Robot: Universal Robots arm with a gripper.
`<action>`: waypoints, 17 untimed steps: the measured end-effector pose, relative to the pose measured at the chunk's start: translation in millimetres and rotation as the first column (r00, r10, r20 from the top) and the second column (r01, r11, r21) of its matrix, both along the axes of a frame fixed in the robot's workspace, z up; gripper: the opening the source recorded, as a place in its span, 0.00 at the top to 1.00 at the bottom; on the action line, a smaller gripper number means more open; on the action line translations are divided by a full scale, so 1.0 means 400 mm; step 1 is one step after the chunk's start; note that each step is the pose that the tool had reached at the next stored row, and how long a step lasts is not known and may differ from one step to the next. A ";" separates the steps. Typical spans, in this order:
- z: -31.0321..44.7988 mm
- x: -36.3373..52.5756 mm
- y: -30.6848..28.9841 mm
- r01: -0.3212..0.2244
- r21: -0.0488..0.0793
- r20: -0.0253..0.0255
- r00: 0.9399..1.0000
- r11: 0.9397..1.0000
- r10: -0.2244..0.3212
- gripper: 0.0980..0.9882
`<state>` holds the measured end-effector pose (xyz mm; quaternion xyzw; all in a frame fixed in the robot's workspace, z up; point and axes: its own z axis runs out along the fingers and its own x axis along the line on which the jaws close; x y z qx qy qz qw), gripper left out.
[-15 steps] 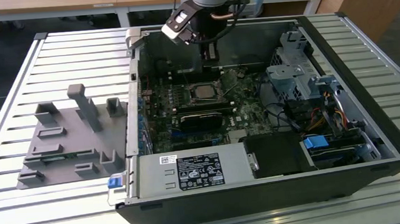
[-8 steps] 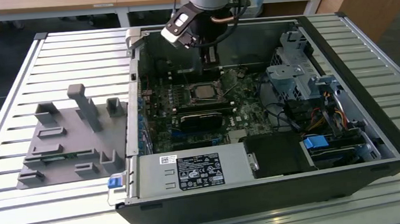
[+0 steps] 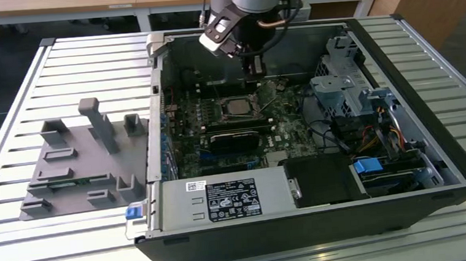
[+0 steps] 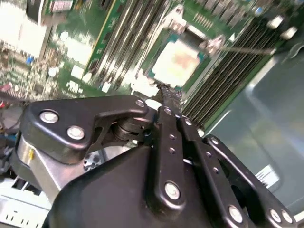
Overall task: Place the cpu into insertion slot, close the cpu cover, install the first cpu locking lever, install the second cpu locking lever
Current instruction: 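Close the cpu cover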
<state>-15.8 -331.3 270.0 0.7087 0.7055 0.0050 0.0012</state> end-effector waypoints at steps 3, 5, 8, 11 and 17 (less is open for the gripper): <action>0.000 0.025 0.000 -0.004 0.000 0.000 1.000 1.000 0.004 0.98; -0.001 0.034 0.000 -0.005 0.000 0.001 1.000 1.000 0.005 0.98; -0.004 0.038 0.001 -0.007 0.000 0.008 1.000 1.000 0.007 0.98; -0.009 0.039 0.003 -0.018 0.000 0.024 1.000 1.000 0.018 0.98; -0.013 0.068 0.014 -0.019 -0.001 0.025 1.000 1.000 0.019 0.98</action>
